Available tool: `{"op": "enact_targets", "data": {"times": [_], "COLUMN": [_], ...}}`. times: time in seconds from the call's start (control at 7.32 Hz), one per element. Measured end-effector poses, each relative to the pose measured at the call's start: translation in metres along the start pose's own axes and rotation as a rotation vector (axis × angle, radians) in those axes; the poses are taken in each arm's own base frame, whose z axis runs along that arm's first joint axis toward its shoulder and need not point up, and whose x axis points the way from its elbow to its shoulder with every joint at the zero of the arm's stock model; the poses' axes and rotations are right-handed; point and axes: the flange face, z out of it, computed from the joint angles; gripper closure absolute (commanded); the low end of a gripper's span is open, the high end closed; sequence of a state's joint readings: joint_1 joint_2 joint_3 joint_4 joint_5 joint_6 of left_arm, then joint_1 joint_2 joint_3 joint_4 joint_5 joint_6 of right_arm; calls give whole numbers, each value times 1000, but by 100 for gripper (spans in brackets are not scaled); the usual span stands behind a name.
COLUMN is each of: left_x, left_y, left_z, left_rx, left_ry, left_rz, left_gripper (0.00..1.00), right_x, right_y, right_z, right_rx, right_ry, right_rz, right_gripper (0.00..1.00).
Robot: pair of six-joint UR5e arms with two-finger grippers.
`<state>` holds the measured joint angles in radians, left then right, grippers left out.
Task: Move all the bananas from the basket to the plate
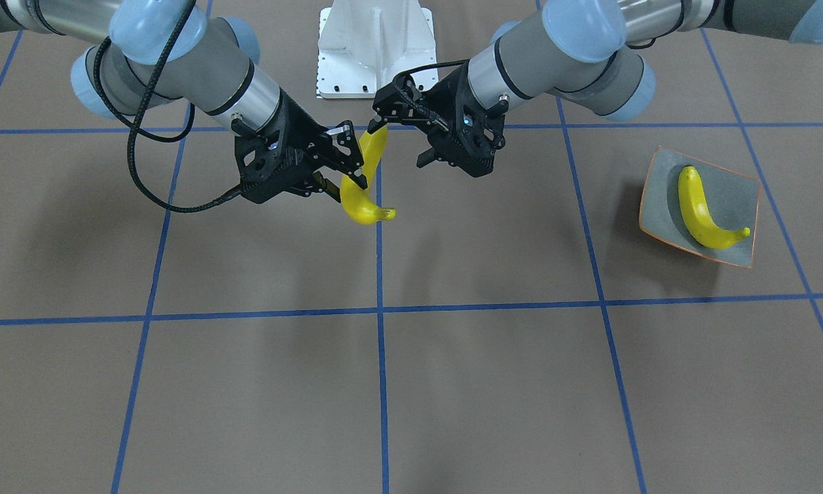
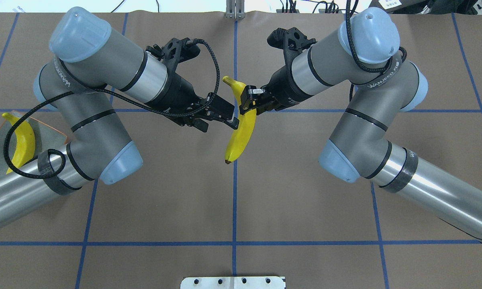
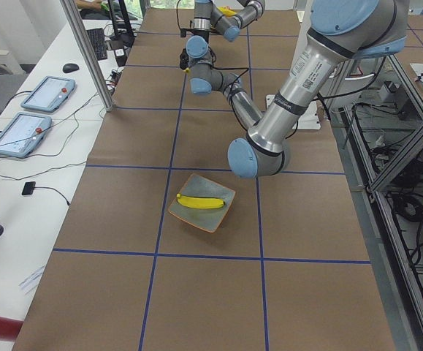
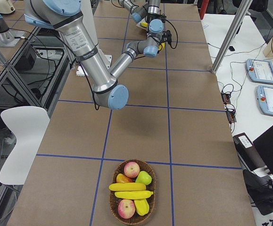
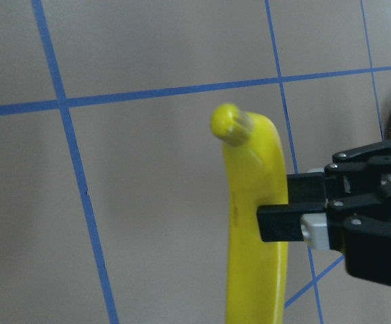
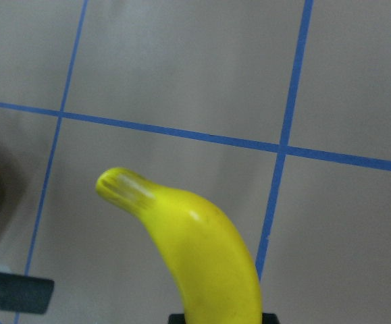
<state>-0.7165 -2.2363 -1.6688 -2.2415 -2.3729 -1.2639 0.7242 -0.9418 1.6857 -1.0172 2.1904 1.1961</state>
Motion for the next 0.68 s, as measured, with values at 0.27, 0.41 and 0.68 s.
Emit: {"op": "enact_targets", "data": {"times": [0.27,0.41,0.68], "left_x": [1,-1,4], "left_y": [4,4,4], "left_z": [8,11,14], "left_rx": [-9,-12,-14], "left_ry": [2,0,4], "left_rz": [-2,-5,-1], "left_gripper": [1,1,2], "right_x": [-2,-3,-6], "right_y": [1,1,2], "right_z": [0,-1,-3], "right_rx": [16,19,20], "right_ry": [-39,-50,-62], "right_rz": [8,9,12], "right_gripper": [100,100,100]}}
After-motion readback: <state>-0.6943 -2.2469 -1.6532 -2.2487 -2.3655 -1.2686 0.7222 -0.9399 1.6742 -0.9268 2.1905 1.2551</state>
